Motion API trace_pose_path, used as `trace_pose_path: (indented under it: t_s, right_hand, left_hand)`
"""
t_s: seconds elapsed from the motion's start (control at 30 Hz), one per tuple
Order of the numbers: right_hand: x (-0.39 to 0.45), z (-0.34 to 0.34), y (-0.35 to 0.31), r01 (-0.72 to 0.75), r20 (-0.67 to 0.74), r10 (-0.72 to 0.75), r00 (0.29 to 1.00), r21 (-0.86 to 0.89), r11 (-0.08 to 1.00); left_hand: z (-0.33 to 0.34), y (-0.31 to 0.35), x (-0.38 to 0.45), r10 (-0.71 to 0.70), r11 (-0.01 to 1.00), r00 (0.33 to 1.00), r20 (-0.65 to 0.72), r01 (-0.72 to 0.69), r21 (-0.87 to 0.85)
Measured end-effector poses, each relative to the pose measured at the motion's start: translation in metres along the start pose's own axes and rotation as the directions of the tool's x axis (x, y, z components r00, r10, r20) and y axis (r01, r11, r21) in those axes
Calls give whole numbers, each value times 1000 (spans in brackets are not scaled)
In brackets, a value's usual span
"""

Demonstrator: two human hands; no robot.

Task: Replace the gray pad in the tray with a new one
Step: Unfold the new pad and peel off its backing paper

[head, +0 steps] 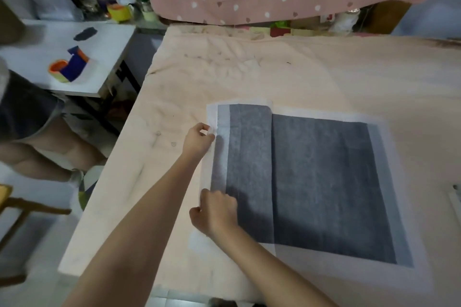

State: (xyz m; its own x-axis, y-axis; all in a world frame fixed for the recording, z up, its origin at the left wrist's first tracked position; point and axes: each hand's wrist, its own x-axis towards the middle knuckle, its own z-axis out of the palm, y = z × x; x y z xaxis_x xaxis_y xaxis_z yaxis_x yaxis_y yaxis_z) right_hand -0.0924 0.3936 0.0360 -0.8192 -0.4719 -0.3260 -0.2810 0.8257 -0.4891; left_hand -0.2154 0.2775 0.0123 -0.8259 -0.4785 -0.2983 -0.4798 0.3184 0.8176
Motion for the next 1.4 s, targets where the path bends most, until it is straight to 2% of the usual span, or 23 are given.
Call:
trace_pose_path:
  t_s: [0.27, 0.37, 0.43, 0.5, 0.53, 0.6, 0.67, 0.73, 0.8, 0.87, 0.9, 0.97, 1.07, 1.2, 1.33, 1.4]
  right_hand:
    - [31, 34, -40, -36, 8, 35, 999, 50, 998]
    - [37, 46, -39, -41, -28, 42, 999, 53, 998]
    - [34, 50, -28, -48, -84, 51, 995, 33, 998]
    - [25, 45, -6, -130, -177, 129, 976, 6, 992]
    - [19, 39, 10, -183, -255, 176, 951, -3, 983]
    - [6, 24, 49, -293, -399, 259, 880, -24, 956]
    - [-10, 11, 93, -390, -430, 340, 836, -33, 920]
    - [-24, -2, 132, -446, -414, 379, 828, -75, 892]
    - [-35, -7, 163, -439, -411, 345, 844, -161, 884]
    - [-44, -7, 179, -392, -407, 286, 868, -206, 896]
    - [-48, -4, 184, -362, -410, 249, 877, -225, 905]
    - [-54, 0, 192, -306, -388, 186, 903, -276, 911]
    - [-64, 7, 205, -265, -281, 174, 944, -326, 907]
    - [-79, 5, 241, -240, -214, 171, 962, -360, 902]
    - [-99, -7, 275, -238, -197, 177, 964, -352, 905]
    - [-107, -12, 288, -216, -183, 158, 970, -361, 907]
  left_hand:
    - [-28, -32, 27, 16, 992, 1000, 12, -18, 124]
    - [-27, -42, 38, -55, 985, 997, 46, 46, 168]
    - [-23, -49, 40, -129, 972, 991, 30, 121, 200]
    - [-18, -52, 30, -178, 955, 984, -16, 176, 237]
    - [-15, -52, 22, -155, 939, 987, -53, 164, 302]
    - [-10, -52, 2, 37, 860, 994, -101, 20, 509]
    - [-3, -52, -21, 246, 773, 968, -42, -170, 612]
    - [15, -55, -50, 393, 701, 908, 149, -400, 590]
    - [41, -58, -79, 479, 601, 808, 344, -587, 543]
    - [71, -59, -103, 500, 489, 721, 479, -692, 531]
    - [84, -60, -113, 495, 452, 699, 517, -715, 534]
    - [105, -63, -127, 448, 416, 708, 546, -706, 574]
    - [114, -73, -133, 386, 393, 749, 538, -661, 639]
    - [93, -93, -132, 471, 358, 736, 487, -663, 657]
    - [80, -102, -132, 452, 392, 784, 426, -603, 695]
    - [80, -103, -136, 415, 444, 827, 380, -548, 709]
